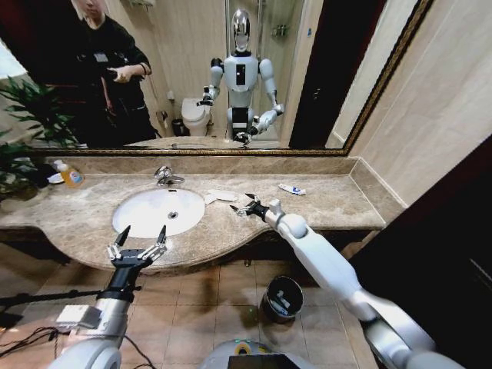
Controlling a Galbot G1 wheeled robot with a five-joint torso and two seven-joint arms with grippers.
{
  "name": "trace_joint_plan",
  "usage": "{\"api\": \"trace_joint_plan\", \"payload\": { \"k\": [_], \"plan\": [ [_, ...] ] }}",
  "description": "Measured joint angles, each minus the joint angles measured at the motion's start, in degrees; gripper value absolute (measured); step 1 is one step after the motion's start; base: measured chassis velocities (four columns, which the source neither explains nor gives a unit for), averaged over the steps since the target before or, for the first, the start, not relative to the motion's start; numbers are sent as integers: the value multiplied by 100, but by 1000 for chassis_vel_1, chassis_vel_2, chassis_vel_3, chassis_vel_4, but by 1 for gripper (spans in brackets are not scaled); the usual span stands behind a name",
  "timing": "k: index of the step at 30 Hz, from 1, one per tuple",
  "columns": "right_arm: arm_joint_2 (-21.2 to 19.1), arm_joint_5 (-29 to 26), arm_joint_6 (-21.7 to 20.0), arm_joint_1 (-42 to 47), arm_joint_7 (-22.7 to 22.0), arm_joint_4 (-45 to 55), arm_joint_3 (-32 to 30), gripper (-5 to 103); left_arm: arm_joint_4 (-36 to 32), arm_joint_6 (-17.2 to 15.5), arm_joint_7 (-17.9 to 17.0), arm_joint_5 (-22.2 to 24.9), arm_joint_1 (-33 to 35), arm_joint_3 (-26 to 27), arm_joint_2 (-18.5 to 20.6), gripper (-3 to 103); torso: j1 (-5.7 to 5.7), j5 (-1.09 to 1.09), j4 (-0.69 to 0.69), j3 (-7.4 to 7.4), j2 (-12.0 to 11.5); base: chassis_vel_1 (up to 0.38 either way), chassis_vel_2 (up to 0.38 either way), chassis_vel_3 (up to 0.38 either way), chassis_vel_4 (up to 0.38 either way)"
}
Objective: Pick up the trash from the sink and place it in the trash bin.
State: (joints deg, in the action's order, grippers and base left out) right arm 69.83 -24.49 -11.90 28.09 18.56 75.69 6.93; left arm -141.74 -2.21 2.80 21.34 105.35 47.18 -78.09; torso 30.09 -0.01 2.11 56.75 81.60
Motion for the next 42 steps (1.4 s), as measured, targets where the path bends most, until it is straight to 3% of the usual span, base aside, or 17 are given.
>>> {"api": "trace_joint_plan", "payload": {
  "k": [17, 20, 23, 25, 27, 29, 32, 34, 35, 38, 40, 42],
  "plan": [
    [572, -1, -5, -962, -7, -1504, 291, 97, 0, 0, 0, 0, 0, 0, 0, 100, 0, -1, 0, 0, 0, 0, 0, 0, 0],
    [637, 2, -15, -1021, 0, -1634, 294, 89, 0, 0, 0, 0, 0, 0, 0, 100, 0, -1, 0, 0, 0, 0, 0, 0, 0],
    [678, 31, -16, -1030, 16, -1724, 294, 73, 0, 0, 0, 0, 0, 0, 0, 100, 0, 0, 0, 0, 0, 0, 0, 0, 0],
    [679, 54, -16, -1027, 25, -1740, 293, 73, 0, 0, 0, 0, 0, 0, 0, 100, 0, 0, 0, 0, 0, 0, 0, 0, 0],
    [661, 129, -8, -980, 51, -1768, 290, 57, 0, 0, 0, 0, 0, 0, 0, 100, 0, 1, 0, 0, 0, 0, 0, 0, 0],
    [652, 142, -1, -961, 56, -1769, 287, 57, 0, 0, 0, 0, 0, 0, 0, 100, 0, 1, 0, 0, 0, 0, 0, 0, 0],
    [619, 179, 25, -892, 58, -1761, 267, 40, 0, 0, 0, 0, 0, 0, 0, 100, 0, 1, 0, 0, 0, 0, 0, 0, 0],
    [617, 181, 29, -886, 58, -1759, 265, 40, 0, 0, 0, 0, 0, 0, 0, 100, 0, 1, 0, 0, 0, 0, 0, 0, 0],
    [606, 195, 60, -855, 42, -1743, 249, 29, 0, 0, 0, 0, 0, 0, 0, 100, 0, 1, 0, -1, 0, 0, 0, 0, 0],
    [603, 202, 103, -829, 21, -1729, 238, 24, 0, 0, 0, 0, 0, 0, 0, 100, 0, 1, 0, -1, 1, 0, 0, 0, 0],
    [588, 203, 145, -783, -25, -1674, 220, 13, 0, 0, 0, 0, 0, 0, 0, 100, 0, 1, 0, -1, 1, 0, 0, 0, 0],
    [581, 202, 156, -760, -44, -1644, 212, 13, 0, 0, 0, 0, 0, 0, 0, 100, 0, 1, 0, 0, 1, 0, 0, 0, 0]
  ]
}}
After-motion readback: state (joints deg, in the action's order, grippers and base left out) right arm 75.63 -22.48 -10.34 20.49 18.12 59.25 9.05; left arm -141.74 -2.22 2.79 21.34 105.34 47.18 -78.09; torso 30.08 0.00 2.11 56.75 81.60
